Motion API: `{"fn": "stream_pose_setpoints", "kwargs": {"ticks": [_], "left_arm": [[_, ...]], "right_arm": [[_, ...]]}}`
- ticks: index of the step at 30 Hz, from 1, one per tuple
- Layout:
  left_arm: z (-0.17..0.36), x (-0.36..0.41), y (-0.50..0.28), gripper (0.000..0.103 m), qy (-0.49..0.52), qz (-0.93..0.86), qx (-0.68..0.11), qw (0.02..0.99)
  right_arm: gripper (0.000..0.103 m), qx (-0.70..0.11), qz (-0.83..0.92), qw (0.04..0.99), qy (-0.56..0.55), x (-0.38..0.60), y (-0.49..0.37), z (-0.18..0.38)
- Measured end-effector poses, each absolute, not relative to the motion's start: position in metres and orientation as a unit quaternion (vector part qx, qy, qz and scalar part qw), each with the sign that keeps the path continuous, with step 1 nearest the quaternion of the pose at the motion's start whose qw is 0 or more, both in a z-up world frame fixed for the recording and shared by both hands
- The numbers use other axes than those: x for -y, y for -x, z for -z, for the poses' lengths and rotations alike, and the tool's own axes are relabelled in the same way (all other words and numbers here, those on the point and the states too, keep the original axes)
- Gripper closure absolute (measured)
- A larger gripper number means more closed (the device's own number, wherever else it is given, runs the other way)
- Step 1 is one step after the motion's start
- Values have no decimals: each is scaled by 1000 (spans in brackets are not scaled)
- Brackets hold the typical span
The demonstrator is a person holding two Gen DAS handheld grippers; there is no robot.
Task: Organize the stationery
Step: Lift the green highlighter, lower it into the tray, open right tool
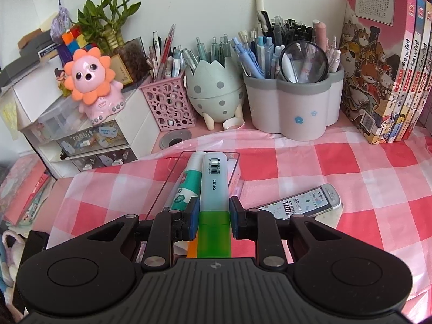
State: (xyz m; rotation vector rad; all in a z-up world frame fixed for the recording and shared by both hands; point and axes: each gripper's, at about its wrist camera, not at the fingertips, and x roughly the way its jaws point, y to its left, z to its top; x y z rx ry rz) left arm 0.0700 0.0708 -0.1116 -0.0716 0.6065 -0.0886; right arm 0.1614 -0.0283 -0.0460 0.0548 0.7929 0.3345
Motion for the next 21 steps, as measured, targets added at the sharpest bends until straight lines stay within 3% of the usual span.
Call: {"fn": "stream_pose_setpoints", "kwargs": {"ticks": [14, 21], "left_arm": [[112, -71, -70, 53, 36, 44, -298, 953], [112, -71, -70, 53, 36, 44, -298, 953]], "right_arm": [[79, -395, -162, 903, -36, 26, -164, 46], [69, -401, -181, 897, -50, 22, -162, 43]]}}
